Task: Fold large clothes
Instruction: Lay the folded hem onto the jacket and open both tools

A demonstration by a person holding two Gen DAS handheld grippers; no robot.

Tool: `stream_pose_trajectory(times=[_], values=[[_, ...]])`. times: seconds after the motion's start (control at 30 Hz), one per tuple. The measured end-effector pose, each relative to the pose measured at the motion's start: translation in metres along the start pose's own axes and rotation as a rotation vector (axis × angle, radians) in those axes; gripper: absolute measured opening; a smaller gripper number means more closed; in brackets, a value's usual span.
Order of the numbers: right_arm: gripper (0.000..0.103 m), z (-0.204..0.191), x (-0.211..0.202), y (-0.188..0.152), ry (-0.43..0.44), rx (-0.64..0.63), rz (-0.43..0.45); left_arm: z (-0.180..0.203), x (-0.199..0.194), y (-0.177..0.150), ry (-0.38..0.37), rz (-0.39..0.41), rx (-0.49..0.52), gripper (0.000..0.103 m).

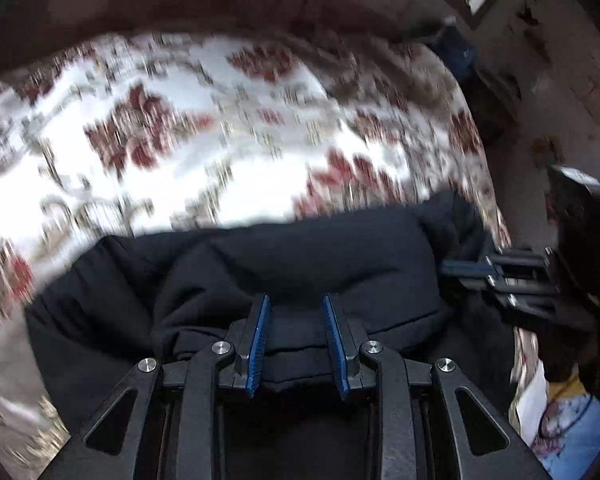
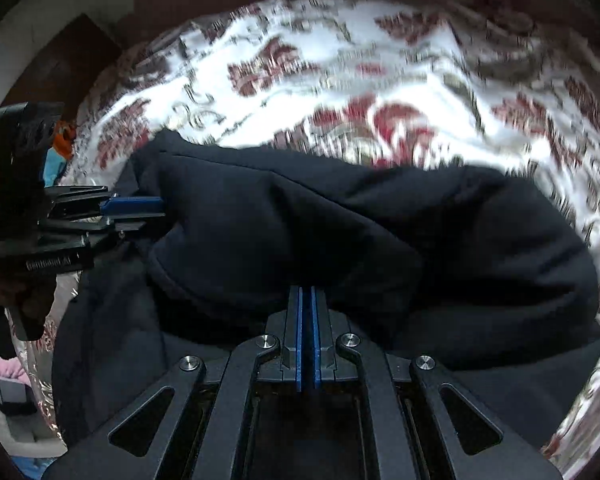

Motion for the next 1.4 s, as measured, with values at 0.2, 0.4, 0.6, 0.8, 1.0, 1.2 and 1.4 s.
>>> stream_pose_trajectory(times=[0.2,0.4,0.6,0.8,1.0,1.2,1.4], values=[[0.000,0.009,0.031,-0.008,-0.037,0.082,-0.026,-0.002,0.038,-0.020,0.057,-0.094,0.003,0.026],[0.000,0.008,0.048,-0.009,-0.081,0.068,-0.026,-0.002,0.061,-0.027,0.103,-0.096,0.001,0.026],[0.000,0.004,0.012,-0.023,-0.040,0.113,0.021,-0.007,0.063,-0.030,0.099,-0.083,-0.051,0.025],[0.000,0.021,0.018,-0.037,-0.061,0.161,-0.025,-0.025,0.030,-0.041,0.119,-0.080,-0.043,0.010],[0.000,0.021,0.038,-0.038,-0.097,0.163,-0.002,-0.032,0.066,-0.042,0.192,-0.121,-0.127,0.004],[0.000,0.017,0.003,-0.063,0.003,0.193,0.177,-0.029,0.067,-0.051,0.252,-0.057,-0.137,0.004],[0.022,0.004,-0.033,-0.081,0.015,0.177,0.227,-0.012,0.015,-0.062,0.318,0.062,-0.136,0.007]])
Point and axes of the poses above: each gripper's, at about its wrist camera, not at the fingertips, and x roughly the way its jaws point, z to its right, y to its top, the point moved 4 cm from there along x, roughly the way its jaws point, and after that the axes turned 6 degrees about y, right-handed, at the moved point
